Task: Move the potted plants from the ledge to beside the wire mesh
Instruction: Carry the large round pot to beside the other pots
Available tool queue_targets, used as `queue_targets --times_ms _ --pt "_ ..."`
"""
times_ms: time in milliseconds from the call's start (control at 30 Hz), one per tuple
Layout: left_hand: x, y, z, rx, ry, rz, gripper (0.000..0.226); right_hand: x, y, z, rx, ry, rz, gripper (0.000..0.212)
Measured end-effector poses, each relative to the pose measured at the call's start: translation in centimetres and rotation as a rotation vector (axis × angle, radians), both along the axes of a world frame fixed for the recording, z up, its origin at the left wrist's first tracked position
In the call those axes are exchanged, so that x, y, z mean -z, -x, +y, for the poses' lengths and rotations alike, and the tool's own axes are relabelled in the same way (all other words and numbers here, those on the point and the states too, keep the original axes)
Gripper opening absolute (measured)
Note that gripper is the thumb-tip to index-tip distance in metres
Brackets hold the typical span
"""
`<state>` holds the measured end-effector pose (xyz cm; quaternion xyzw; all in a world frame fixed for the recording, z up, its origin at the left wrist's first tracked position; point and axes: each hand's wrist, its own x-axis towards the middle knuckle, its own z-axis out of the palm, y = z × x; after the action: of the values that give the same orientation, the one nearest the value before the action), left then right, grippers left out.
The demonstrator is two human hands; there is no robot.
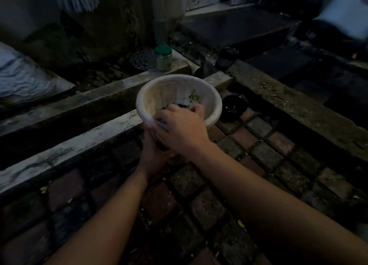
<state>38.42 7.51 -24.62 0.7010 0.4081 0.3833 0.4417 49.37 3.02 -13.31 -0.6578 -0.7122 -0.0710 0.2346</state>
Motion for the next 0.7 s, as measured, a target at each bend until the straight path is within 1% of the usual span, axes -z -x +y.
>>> queue_targets --times_ms 67,167,200,233,333,400,467,533,600,633,700 --pt "0.2 0.0 0.5 -0.03 -0.017 -0.074 0.117 -0.2 -1.4 -0.4 0.032 -0.067 0.096 0.031" --pt "0.6 -0.2 0.7 -0.069 0.03 -0.12 0.125 0.6 -3.5 -0.7 0.08 -0.153 0.272 0.024" --pt "0.7 -0.2 0.6 -0.084 0.031 -0.114 0.127 1.1 -4.2 -0.8 0.076 -0.175 0.319 0.029" --pt "0.8 -0.3 0.4 -0.094 0.032 -0.118 0.129 1.7 -4.8 -0.9 0.052 -0.197 0.386 0.039" --pt "1.0 -0.7 -0.4 -0.118 -0.014 -0.114 0.126 3.2 -5.9 -1.2 -0.059 -0.324 0.693 0.071" --pt "1.6 -1.2 -0.6 -0.145 -0.018 -0.11 0.131 4.3 -6.4 -1.2 -0.04 -0.368 0.838 0.086" --pt "2.2 -1.6 -0.8 -0.163 -0.004 -0.116 0.135 5.4 -6.6 -1.1 -0.023 -0.311 1.006 0.101" --pt "2.6 -1.8 -1.0 -0.162 0.026 -0.117 0.145 6.5 -6.8 -1.1 -0.05 -0.219 1.172 0.122" --pt "2.9 -1.8 -1.1 -0.132 0.064 -0.123 0.152 7.8 -7.3 -1.0 -0.083 -0.153 1.247 0.137" --pt "3.2 -1.7 -0.9 -0.121 0.049 -0.114 0.153 8.4 -7.6 -1.0 -0.094 -0.115 1.269 0.141" --pt "4.0 -1.4 -0.4 -0.115 0.008 -0.099 0.149 9.5 -8.1 -1.1 -0.108 -0.019 1.282 0.146"
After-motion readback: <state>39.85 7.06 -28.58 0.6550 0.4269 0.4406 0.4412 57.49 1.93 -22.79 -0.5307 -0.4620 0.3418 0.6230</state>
